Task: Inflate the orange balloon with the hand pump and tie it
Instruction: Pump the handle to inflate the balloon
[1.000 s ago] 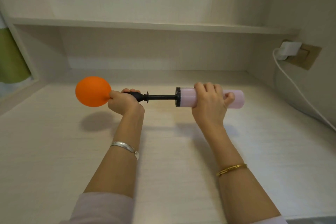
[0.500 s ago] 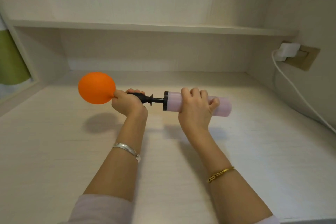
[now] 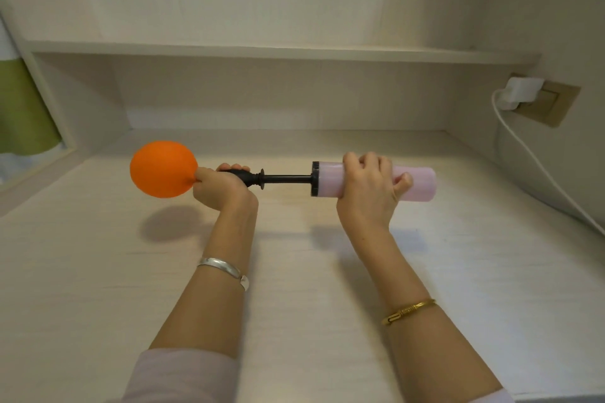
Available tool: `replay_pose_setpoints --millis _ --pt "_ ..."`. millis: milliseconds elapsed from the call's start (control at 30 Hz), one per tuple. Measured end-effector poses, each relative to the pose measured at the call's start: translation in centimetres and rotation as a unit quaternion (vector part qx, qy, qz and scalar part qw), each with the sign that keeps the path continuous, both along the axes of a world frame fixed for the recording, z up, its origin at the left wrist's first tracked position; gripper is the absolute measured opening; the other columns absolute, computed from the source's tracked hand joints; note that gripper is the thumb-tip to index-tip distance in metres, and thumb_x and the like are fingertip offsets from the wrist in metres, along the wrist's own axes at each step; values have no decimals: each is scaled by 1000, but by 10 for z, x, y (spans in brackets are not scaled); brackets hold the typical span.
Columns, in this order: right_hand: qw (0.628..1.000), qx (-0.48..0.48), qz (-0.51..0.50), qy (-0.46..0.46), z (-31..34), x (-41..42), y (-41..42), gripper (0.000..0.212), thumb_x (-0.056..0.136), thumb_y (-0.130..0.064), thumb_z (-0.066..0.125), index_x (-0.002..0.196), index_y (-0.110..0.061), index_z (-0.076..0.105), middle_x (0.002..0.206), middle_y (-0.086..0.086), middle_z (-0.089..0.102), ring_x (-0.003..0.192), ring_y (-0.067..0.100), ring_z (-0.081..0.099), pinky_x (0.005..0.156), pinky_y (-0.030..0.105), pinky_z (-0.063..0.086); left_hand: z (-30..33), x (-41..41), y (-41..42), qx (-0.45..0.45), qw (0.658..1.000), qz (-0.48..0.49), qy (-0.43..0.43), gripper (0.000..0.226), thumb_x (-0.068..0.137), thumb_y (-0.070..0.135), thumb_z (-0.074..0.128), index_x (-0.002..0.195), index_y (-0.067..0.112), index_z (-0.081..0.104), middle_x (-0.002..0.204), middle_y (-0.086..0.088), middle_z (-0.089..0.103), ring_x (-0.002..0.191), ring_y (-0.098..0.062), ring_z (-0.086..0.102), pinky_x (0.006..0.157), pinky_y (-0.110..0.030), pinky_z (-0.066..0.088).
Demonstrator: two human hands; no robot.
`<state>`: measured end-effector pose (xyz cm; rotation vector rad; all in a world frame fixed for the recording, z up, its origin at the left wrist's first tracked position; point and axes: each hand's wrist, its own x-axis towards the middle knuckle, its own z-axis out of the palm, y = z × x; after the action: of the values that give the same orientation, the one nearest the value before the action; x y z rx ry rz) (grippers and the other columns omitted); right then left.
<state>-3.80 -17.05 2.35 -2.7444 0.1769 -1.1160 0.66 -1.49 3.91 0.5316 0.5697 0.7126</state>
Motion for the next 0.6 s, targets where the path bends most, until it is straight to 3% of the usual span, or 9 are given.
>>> replay_pose_setpoints --millis 167,400,600 --pt "999 -9 47 7 -6 -2 18 40 67 9 49 99 -15 53 97 10 55 96 30 44 74 38 17 3 -3 -12 28 999 -16 -22 24 85 4 29 64 15 32 50 -2 39 30 -13 40 39 -20 43" --pt "1000 15 -3 10 1 0 -23 37 68 5 52 97 -18 54 97 5 55 97 27 44 66 33 6 2 2 16 1 1000 6 -25 21 85 5 29 67 15 32 51 -2 40 30 -14 41 41 -22 45" --pt "1000 2 -6 15 -1 -1 -13 39 67 6 53 98 -18 53 98 6 54 97 28 43 73 36 13 0 1 8 8 1000 9 -16 23 87 7 29 66 15 34 50 -1 41 27 -11 41 39 -20 44"
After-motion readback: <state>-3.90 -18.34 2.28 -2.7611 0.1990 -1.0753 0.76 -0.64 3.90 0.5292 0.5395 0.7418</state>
